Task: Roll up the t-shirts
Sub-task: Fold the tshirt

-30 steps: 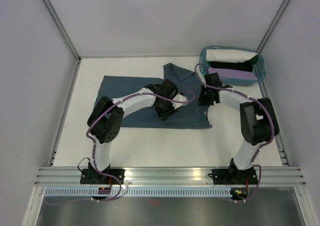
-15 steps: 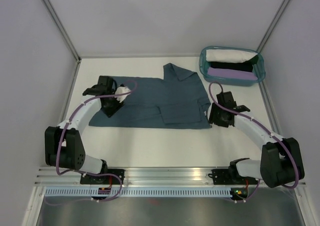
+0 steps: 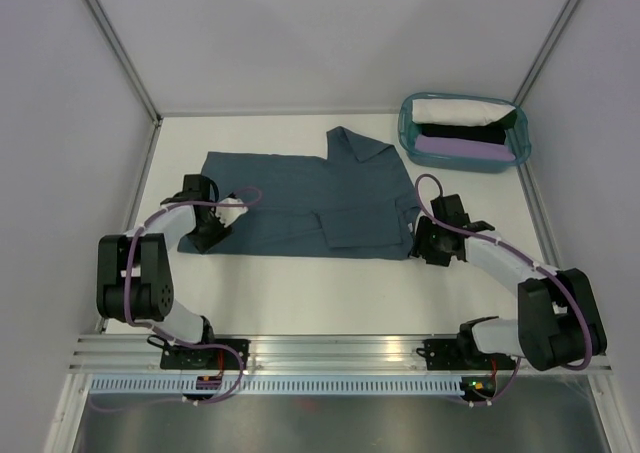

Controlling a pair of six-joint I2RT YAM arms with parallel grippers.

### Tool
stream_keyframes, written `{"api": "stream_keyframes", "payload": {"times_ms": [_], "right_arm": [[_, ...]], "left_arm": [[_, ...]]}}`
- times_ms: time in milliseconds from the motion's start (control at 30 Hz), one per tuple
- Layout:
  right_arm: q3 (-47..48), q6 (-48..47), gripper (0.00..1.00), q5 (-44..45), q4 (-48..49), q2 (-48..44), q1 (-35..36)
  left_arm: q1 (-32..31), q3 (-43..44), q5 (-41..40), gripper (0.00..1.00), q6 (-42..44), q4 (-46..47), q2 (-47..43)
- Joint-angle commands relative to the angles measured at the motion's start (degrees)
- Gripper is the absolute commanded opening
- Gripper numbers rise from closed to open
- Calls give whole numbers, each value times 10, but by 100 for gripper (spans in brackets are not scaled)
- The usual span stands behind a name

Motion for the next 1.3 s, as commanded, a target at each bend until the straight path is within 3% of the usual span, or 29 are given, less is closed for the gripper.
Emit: {"api": "stream_keyframes", "payload": {"times_ms": [0,300,400,433,533,600,700,767,800,867,1100,1200,1267], "right_arm": [[-9,16,57,-16,37,6,0],[-11,18,56,-6,23,-16,-1],[1,23,58,-9,21,-14,-1],[2,26,59,-11,31,-10,-1],[2,31,59,-13,60,18,-1],[-3,31,57,-20,75,37,-2],[-20,34,44,-35,102,61,-2],[-35,37,26,-36,120,54,-2],[-39,39,11,-29,127,44,-1],[-51,48,0,-21,121,30,-4],[-82,93,0,18,-44,-137,-6],[-99,137,0,35,-92,-282,-5],[-103,175,0,28,-124,-323,4]], "left_arm": [[4,-1,-7,62,26,74,26],[6,-20,3,51,8,93,43],[7,-29,7,37,8,93,36],[6,-31,4,28,9,93,33],[6,-37,2,16,6,92,21],[6,-43,2,16,6,91,8],[6,-51,0,12,6,91,-1],[6,-50,0,3,0,90,-8],[6,-51,3,2,-6,90,-18],[6,-54,7,2,-12,87,-31],[6,-94,10,2,-17,-7,-135],[6,-130,2,2,-19,-55,-198],[6,-143,3,2,-19,-93,-235]]}}
